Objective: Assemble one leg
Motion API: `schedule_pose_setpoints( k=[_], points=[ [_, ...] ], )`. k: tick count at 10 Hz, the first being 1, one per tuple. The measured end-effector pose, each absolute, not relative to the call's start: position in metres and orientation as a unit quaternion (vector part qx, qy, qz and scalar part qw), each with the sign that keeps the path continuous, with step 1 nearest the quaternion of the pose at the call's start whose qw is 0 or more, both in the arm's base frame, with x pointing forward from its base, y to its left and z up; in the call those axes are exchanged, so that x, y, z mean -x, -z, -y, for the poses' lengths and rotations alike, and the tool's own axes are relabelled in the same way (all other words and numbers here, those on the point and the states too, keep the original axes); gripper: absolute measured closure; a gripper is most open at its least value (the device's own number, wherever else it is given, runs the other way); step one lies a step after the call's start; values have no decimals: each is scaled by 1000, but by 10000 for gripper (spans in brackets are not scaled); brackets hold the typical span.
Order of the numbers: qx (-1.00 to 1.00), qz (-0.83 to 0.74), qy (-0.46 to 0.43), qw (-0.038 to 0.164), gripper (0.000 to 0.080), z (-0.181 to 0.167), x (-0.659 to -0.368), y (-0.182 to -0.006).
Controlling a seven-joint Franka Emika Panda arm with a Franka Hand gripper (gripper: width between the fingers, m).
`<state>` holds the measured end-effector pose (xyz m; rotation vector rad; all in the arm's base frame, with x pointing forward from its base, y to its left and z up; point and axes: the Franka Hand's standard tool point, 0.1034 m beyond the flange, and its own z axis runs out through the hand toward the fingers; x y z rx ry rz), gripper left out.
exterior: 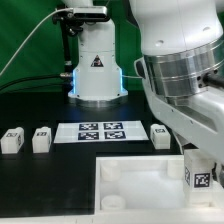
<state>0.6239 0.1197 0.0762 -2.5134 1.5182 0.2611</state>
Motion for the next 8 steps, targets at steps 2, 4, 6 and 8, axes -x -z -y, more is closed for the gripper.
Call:
schedule_pose_setpoints(
  k=[2,4,6,8],
  points=[
    [929,-354,-48,91,153,-117,-627,-81],
    [957,-271,-41,94,153,-115,-627,-79],
    [996,-62,-19,58,150,-112,-627,-77],
    [999,9,-13,51,150,-115,-629,-76]
  ],
)
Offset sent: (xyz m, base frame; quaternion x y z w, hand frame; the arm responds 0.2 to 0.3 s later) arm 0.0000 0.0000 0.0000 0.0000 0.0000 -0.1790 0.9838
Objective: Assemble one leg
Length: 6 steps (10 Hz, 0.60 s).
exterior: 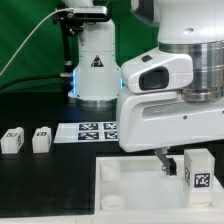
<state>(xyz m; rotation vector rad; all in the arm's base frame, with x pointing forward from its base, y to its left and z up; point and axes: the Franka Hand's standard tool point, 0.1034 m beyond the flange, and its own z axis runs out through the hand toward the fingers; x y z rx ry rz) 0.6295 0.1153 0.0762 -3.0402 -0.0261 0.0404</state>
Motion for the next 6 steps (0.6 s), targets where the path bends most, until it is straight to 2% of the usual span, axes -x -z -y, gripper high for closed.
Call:
schedule_pose_setpoints(
  k=[2,3,4,6],
  points=[
    [998,-34,-16,51,400,-115,-629,-76],
    [995,-79,-18,50,400,-116,-629,-76],
    [990,-133,-21,49,504,-114,-629,-76],
    [974,-219,-26,49,504,-113,-629,-75]
  ],
)
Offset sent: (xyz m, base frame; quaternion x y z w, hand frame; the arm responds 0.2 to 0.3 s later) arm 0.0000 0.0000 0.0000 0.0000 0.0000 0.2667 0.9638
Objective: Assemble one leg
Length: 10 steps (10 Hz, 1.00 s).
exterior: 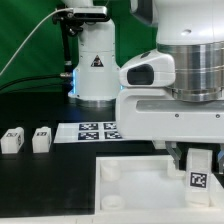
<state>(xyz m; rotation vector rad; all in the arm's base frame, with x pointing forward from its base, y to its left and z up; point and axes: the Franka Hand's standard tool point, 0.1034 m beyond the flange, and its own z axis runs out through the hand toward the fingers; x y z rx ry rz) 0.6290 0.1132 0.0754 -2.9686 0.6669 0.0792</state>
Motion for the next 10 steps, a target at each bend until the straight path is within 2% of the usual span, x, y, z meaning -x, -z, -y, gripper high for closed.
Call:
schedule_pose_setpoints(
  k=[4,6,8,9,10],
  points=[
    [819,-568,-51,61,504,-111,-627,-74],
    [719,-688,-62,78,504,-113,-626,-73],
    [686,-721,-62,80,504,-114,-626,-73],
    [691,-716,-62,80,428,-114,-626,-73],
    [715,-692,-59,81,428,-114,-625,-72]
  ],
)
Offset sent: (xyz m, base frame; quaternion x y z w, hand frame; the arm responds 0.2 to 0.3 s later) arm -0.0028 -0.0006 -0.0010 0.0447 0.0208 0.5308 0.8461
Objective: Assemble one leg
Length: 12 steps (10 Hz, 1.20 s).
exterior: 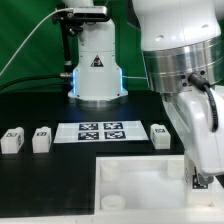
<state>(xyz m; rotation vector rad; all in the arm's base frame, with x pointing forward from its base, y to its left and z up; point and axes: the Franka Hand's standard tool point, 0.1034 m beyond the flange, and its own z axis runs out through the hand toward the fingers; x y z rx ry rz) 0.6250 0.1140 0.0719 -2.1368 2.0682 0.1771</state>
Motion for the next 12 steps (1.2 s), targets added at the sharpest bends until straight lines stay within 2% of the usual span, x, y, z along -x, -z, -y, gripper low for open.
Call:
schedule_pose_setpoints(
  k=[1,2,3,6,9,11,12],
  points=[
    [761,-642,-55,81,206,-116,-622,-70],
    [813,-574,-47,84,206,-117,-623,-71],
    [858,-504,-38,88,167,-117,-625,-72],
    [921,-378,-26,91,150,-116,-624,-71],
    [990,-123,4,73,150,-124,-626,-73],
    [991,-113,6,76,150,-127,-625,-72],
    [991,-110,6,76,261,-127,-625,-72]
  ],
)
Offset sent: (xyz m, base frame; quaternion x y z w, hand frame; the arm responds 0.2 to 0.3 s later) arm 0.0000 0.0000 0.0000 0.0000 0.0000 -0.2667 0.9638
